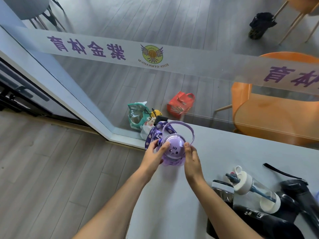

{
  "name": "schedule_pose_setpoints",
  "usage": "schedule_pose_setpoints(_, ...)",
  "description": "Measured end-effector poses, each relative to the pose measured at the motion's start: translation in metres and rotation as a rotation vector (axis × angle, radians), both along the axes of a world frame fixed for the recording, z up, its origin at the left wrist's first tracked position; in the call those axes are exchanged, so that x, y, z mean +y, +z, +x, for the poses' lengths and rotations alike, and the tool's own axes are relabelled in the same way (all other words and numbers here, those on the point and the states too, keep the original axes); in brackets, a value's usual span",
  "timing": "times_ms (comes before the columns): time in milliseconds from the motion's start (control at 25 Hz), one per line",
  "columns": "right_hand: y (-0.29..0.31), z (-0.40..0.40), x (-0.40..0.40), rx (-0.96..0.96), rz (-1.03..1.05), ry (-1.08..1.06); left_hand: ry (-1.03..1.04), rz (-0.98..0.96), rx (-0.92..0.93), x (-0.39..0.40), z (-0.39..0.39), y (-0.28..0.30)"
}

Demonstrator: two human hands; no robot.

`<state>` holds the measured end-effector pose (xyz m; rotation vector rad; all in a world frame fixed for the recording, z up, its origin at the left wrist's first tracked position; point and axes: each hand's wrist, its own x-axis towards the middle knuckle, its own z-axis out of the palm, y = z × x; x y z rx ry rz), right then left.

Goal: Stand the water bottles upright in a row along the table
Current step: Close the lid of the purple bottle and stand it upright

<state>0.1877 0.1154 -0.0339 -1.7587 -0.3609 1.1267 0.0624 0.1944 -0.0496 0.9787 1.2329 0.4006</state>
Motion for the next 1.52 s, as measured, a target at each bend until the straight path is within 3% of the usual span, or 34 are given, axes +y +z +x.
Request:
schedule_pose_setpoints(280, 0.001, 0.039, 0.066, -0.08, 0.038, -0.023, -0.032, 0.036, -0.054, 0.062, 0.04, 0.004)
schedule_pose_setpoints(800, -0.009, 0.053, 0.077, -0.061, 0.009, 0.009, -0.054, -0.028, -0.063, 0.081, 0.05, 0.007)
schedule_pose_setpoints(1200, -0.011, 0.054, 0.075, -0.05, 0.008, 0.007, -0.047, -0.04, -0.001, 0.079, 0.048, 0.011)
schedule_pose_setpoints(1520, 0.006, 0.046, 0.03, -0.182, -0.061, -0.011, -0.008, 0.125, 0.177, 0.055, 0.028, 0.018)
